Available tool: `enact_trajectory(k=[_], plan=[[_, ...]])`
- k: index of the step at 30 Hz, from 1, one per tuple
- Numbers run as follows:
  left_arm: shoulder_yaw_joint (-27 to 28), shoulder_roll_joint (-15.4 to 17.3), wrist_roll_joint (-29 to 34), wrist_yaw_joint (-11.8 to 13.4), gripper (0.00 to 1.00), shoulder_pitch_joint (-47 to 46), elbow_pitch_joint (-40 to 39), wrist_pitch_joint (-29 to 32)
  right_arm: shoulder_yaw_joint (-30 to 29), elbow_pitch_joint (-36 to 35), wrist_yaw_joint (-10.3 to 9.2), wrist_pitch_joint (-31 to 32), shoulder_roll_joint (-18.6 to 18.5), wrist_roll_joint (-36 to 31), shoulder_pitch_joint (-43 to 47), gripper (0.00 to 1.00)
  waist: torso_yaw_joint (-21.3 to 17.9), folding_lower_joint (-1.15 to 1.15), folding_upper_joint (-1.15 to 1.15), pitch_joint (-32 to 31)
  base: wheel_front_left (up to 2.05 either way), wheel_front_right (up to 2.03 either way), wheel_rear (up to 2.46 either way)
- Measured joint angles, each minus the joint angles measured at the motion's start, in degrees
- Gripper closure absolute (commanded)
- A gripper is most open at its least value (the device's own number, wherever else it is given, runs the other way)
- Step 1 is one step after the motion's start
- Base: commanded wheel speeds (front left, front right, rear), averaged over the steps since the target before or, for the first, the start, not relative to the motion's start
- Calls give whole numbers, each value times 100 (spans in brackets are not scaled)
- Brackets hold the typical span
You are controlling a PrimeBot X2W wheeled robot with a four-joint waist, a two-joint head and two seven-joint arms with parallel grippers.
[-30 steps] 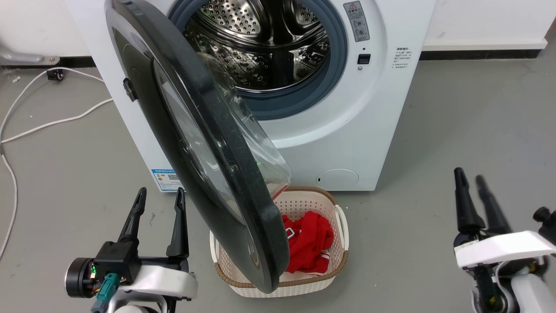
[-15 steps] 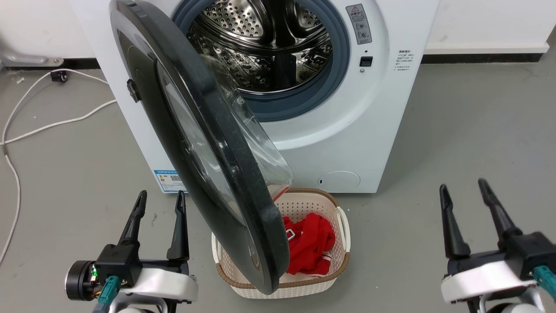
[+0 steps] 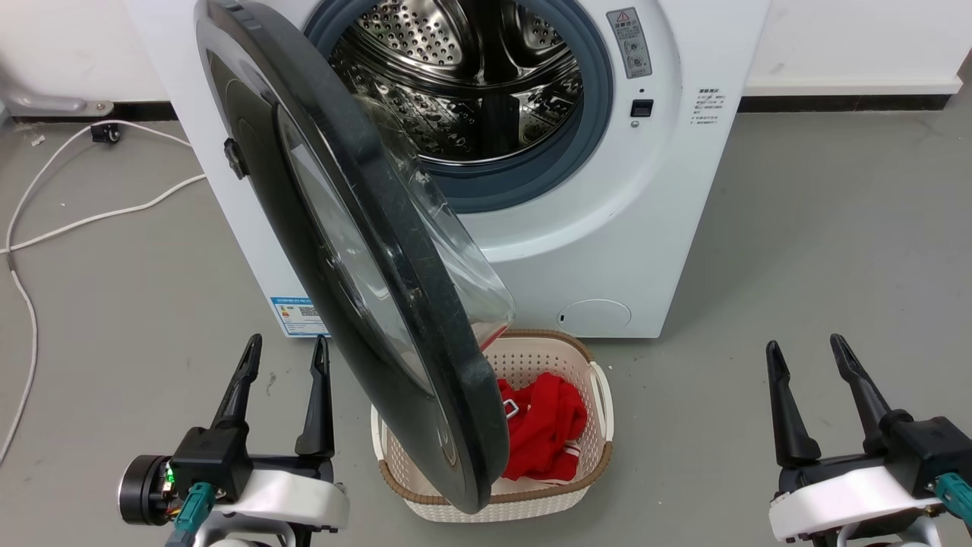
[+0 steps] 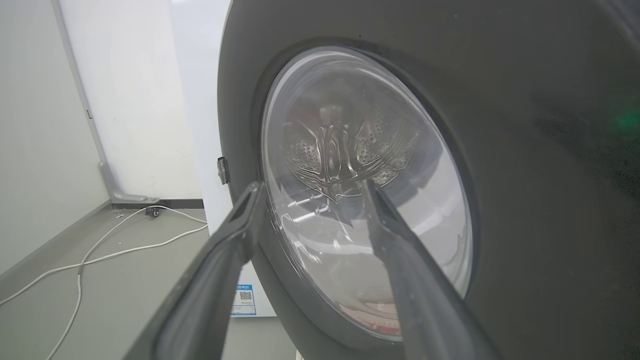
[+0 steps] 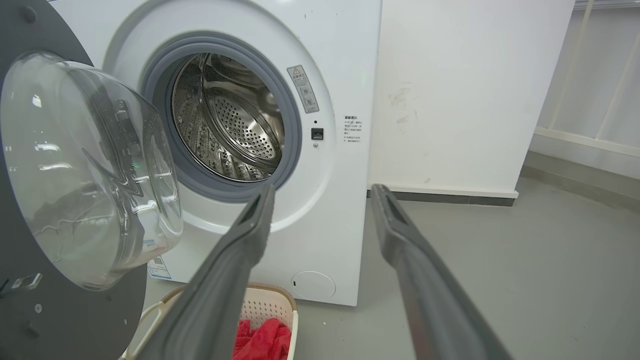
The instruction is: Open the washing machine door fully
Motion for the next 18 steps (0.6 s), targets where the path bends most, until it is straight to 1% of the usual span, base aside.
enact_trajectory(k=[1,2,3,4,13,16,18], plan=[[-4,0,0,0,0,0,1,0,-1,1,0,-1,0,12,-1,0,2,0,0,1,0,0,0],[-7,0,0,0,33,0,0,0,-2,2,0,-1,0,30,-2,0,4,0,0,3,0,0,0],[-8,0,-1,0,89,0,-4,0,-8,2,0,-1,0,31,-3,0,6,0,0,10,0,0,0],[-11,0,-1,-2,100,0,-8,0,-11,5,0,-1,0,49,-4,0,5,0,0,17,0,0,0],[-11,-1,-5,-22,100,-2,-110,0,-33,48,0,8,1,91,-27,0,6,0,0,47,0,0,0],[-7,-1,14,11,100,-47,-363,0,-45,54,0,9,1,91,-28,0,16,0,0,57,0,0,0],[7,0,45,22,100,-159,-710,-1,-52,54,0,9,1,96,-31,0,24,0,0,68,0,0,0]])
